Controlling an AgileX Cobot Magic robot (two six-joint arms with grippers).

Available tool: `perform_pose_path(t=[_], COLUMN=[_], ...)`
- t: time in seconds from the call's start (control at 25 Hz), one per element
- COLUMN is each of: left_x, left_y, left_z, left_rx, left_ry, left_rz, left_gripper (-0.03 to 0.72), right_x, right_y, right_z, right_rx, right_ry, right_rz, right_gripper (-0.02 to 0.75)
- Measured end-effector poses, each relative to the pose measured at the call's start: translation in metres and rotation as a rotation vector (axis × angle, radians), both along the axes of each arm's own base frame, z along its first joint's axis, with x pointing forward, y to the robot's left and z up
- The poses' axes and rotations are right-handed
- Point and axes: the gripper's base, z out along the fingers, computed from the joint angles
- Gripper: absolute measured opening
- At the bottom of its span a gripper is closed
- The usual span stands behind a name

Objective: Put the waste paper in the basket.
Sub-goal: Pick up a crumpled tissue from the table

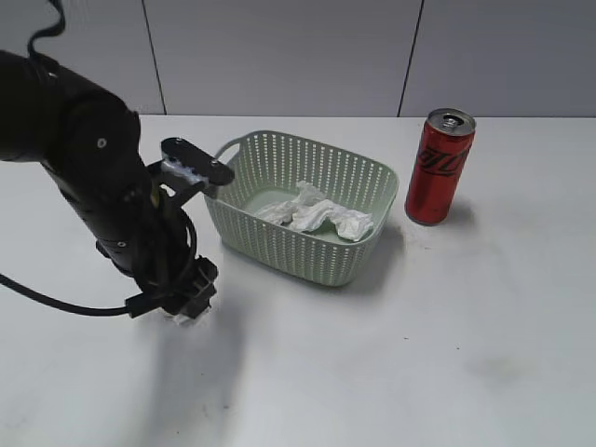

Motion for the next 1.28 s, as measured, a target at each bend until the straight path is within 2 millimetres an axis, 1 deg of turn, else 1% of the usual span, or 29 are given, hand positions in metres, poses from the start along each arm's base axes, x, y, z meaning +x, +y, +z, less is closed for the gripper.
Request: perform_pose_path(t=[0.16,0.36,0.48,0.64,0.76,0.88,0.92,1.0,1.12,1.2,1.28], left_x=[0.010,0.021,0.023,0.025,0.025,0.024,0.023,0.022,0.019,0.017,0.015], left_y=[0.000,0.009,0.012,0.011,0.011,0.011,0.011,0.012,0.013,0.014,0.015], left_z=[-0.017,-0.034,-0.043,-0.046,-0.046,-0.046,-0.046,-0.046,-0.046,-0.042,-0.034], left_rx=[-0.002,0.010,0.021,0.015,0.009,0.012,0.017,0.029,0.047,0.049,0.036], left_ry=[-0.012,0.002,0.018,0.022,0.026,0.037,0.046,0.063,0.092,0.104,0.103], left_rz=[0.012,0.054,0.066,0.074,0.082,0.086,0.086,0.085,0.084,0.088,0.096], left_gripper=[0.594,0.594,0.594,0.580,0.547,0.462,0.419,0.324,0.153,0.064,0.022], right_x=[0.000,0.000,0.000,0.000,0.000,0.000,0.000,0.000,0.000,0.000,0.000], right_y=[0.000,0.000,0.000,0.000,0.000,0.000,0.000,0.000,0.000,0.000,0.000], right_z=[0.000,0.000,0.000,0.000,0.000,0.000,0.000,0.000,0.000,0.000,0.000], right_rx=[0.000,0.000,0.000,0.000,0.000,0.000,0.000,0.000,0.000,0.000,0.000], right_ry=[0.000,0.000,0.000,0.000,0.000,0.000,0.000,0.000,0.000,0.000,0.000], right_rz=[0.000,0.000,0.000,0.000,0.000,0.000,0.000,0.000,0.000,0.000,0.000], right_gripper=[0.589,0.589,0.589,0.589,0.589,0.589,0.589,0.589,0.589,0.589,0.589])
